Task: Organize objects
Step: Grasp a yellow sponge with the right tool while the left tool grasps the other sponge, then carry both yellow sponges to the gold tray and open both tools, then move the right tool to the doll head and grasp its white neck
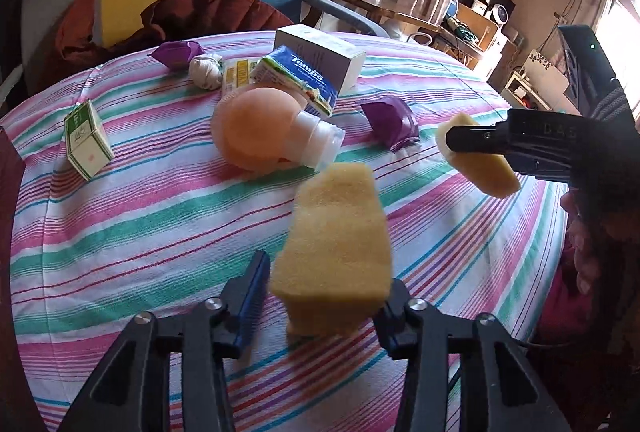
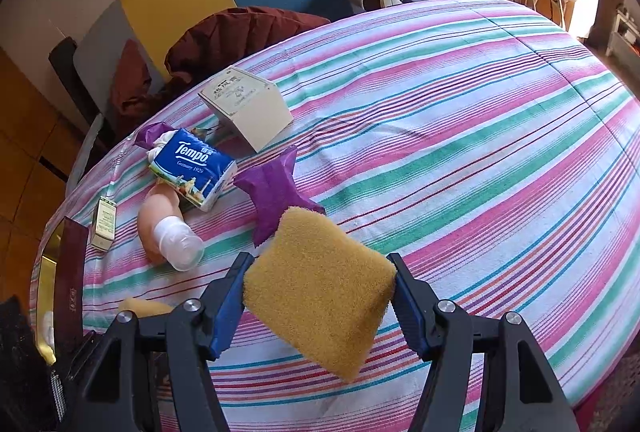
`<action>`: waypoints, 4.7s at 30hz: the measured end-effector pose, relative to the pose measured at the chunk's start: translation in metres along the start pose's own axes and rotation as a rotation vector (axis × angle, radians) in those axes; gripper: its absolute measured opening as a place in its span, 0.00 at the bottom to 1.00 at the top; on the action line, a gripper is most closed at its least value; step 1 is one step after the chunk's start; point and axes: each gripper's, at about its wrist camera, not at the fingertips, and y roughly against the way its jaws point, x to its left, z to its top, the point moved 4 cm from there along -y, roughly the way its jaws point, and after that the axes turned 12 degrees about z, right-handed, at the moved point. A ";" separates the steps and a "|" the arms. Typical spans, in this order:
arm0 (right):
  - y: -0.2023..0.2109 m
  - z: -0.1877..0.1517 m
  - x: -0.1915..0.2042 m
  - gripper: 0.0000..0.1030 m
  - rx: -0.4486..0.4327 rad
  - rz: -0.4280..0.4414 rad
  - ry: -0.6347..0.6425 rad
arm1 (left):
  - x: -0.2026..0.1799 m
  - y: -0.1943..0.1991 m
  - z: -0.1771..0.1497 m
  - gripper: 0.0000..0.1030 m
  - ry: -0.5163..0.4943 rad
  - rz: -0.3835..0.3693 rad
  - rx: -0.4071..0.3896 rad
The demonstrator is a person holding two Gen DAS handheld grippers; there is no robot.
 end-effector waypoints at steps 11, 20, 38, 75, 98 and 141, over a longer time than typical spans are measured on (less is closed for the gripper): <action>-0.010 -0.007 0.002 0.65 0.046 0.072 -0.027 | 0.019 0.027 -0.020 0.32 0.043 -0.009 -0.033; -0.012 -0.010 0.011 0.65 0.059 0.074 0.000 | 0.042 0.075 -0.027 0.32 0.046 -0.003 -0.118; -0.006 -0.011 0.041 0.65 0.010 0.072 0.144 | 0.193 0.105 -0.038 0.32 0.347 0.175 -0.127; -0.050 -0.126 0.333 0.65 0.162 0.492 0.612 | 0.391 0.153 -0.129 0.52 1.051 0.366 -0.162; -0.176 -0.138 0.444 0.68 0.280 0.275 0.751 | 0.393 0.166 -0.126 0.52 1.052 0.349 -0.151; -0.084 -0.091 0.220 0.91 0.127 0.106 0.473 | 0.185 0.140 -0.056 0.52 0.420 0.056 -0.110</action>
